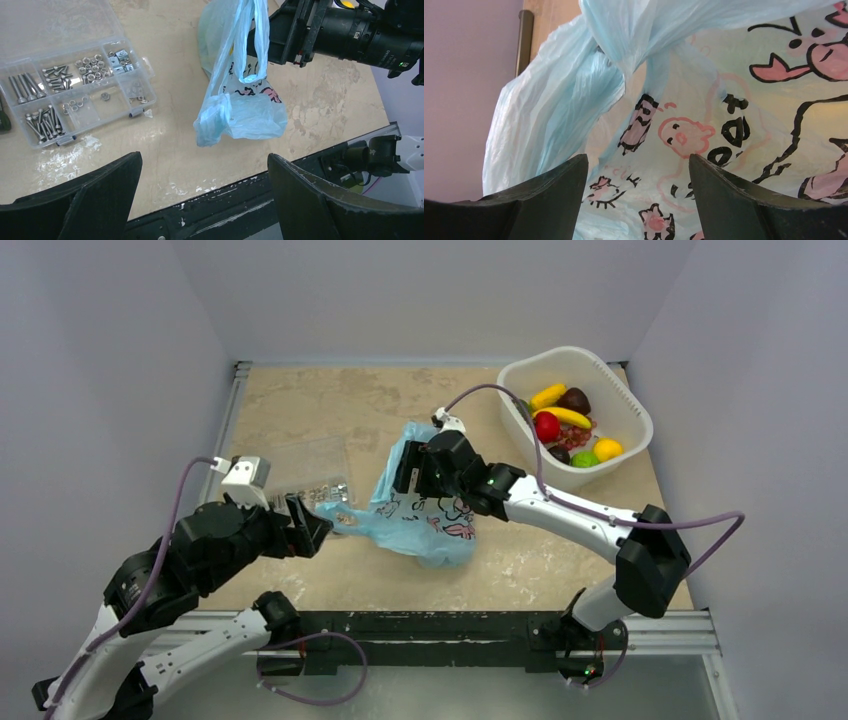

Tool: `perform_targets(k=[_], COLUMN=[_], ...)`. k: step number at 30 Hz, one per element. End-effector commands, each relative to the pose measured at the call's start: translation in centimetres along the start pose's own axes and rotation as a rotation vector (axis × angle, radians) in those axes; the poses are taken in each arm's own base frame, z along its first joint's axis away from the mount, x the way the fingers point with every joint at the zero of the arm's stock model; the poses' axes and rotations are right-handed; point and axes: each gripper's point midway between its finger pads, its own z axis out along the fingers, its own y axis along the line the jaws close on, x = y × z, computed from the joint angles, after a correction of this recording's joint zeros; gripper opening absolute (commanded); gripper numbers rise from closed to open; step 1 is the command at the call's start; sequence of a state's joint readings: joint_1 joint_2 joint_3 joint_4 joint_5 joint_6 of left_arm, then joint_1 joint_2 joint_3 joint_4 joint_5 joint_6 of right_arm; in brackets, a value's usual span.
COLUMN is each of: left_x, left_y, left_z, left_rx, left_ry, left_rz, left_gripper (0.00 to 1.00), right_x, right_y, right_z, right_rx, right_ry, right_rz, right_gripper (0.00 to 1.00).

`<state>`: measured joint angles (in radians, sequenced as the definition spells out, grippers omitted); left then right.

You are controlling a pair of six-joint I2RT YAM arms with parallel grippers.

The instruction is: Take the fake fruits out of the plastic bag

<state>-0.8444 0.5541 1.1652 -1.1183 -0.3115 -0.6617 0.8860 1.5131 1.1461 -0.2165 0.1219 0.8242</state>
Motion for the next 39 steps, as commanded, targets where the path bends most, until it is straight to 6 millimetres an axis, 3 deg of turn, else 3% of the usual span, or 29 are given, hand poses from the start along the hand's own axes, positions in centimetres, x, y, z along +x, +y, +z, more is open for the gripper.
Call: perform_targets(k=[1,6,10,12,15,18,23,29,35,39], left_x=[-0.1,-0.1,-0.4,-1.0,-1.8,-2.1,-3.0,-6.1,-5.1,-6.6], left_y=[0.7,0.7,-0.2,-1.8,-2.6,-2.7,-1.9,-1.8,-4.3,-5.0], left_z=[-0.3,-0.3,-0.5,-0.9,-1.5,-1.3,-0.7,0.0,5.0,6.2], left_rx=[-0.025,-0.022,0.016,0.100,0.137,0.127,0.040,-0.037,0.094,0.160], left_ry=[-0.029,-0.029,-0.020,-0.036,-0.058,-0.046,-0.025,-0.059,0.075,0.018], left_rz=[-0.030,-0.030,-0.043,-0.061,-0.078,-0.057,0.064,0.147,0.063,-0.037], left_gripper=[0.97,0.97,0.99,0.99,0.99,0.99,1.00,1.00,0.96,0.93], right_x=[-3.0,-3.1,-3.0,-2.7,-2.9,-2.6,-2.8,-2.9,-2.5,-2.0], right_y=[0.9,-0.1,-0.4,-0.6,0.0,2.0,4.4,3.2,3.2,3.1], right_z=[0.2,1.1,1.8,1.9,1.3,-0.1,-2.3,-3.4,-4.7,-5.3], right_rx=[0.011,0.087,0.091,0.088,0.062,-0.045,-0.270,-0.519,-0.597,-0.610], right_ry=[-0.142,-0.196,-0.209,-0.208,-0.200,-0.158,-0.063,0.071,0.112,0.115], right_rz=[0.024,-0.027,-0.103,-0.134,-0.177,-0.212,-0.232,-0.180,-0.224,-0.241], right_gripper=[0.74,0.68,0.54,0.42,0.20,0.01,0.00,0.00,0.00,0.00])
